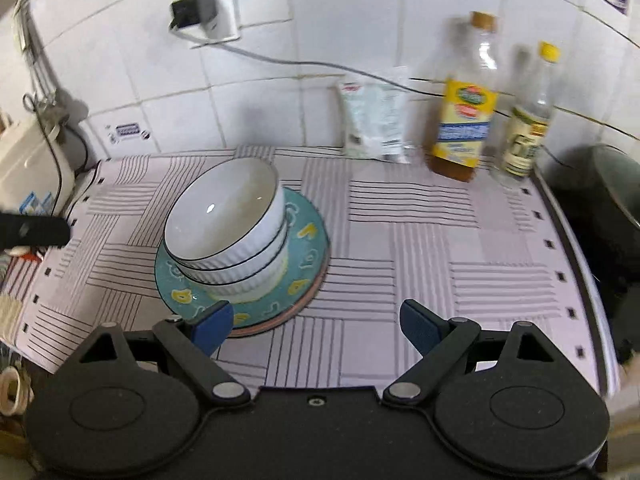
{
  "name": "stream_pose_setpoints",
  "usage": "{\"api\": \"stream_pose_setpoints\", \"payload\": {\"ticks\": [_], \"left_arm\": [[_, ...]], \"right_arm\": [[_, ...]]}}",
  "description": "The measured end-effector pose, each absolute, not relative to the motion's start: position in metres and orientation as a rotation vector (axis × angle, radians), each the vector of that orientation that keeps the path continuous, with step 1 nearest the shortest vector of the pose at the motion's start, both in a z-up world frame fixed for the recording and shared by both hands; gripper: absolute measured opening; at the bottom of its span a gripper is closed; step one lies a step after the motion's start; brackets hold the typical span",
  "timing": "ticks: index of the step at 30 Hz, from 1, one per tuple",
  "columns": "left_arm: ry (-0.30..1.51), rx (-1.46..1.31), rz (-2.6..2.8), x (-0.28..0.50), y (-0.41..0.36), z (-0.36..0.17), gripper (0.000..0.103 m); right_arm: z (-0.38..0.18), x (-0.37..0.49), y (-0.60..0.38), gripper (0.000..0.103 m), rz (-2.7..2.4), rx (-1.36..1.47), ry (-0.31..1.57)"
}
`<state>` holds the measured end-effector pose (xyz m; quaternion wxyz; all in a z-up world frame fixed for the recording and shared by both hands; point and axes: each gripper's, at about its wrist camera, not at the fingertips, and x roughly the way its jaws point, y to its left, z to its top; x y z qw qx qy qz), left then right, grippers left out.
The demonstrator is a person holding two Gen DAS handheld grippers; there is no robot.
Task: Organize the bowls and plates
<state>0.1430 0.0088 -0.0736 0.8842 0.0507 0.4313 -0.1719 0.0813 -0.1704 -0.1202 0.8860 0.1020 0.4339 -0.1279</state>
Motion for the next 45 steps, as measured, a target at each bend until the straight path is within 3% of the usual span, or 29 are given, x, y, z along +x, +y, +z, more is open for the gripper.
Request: {"api": "stream_pose_setpoints", "payload": {"ticks": [2,5,8,22,45], "left_arm": [[0.882,0.114,-0.357,0.132,0.017,-0.063,0.081],[0.858,0.122,-0.349,0.115,0.027,-0.050,0.096],[0.843,0.137,-0.333,0.098,0.033,-0.041,0.098],[0.849,0.158,-0.280,0.035,0.059,-0.014,0.099],[0.841,0.184,-0.261,-0.004,0.057,-0.027,0.099]], "right_arm": [[-0.109,0.070,-0.168,0.093,-0.279,0.250,0.904],[-0.089,0.051,-0.168,0.093,-0.301,0.283,0.906],[-0.074,0.033,-0.156,0.093,-0.328,0.233,0.903],[-0.024,-0.038,-0.117,0.093,-0.384,0.075,0.779],[-0.031,-0.075,-0.110,0.093,-0.428,0.085,0.721]]}}
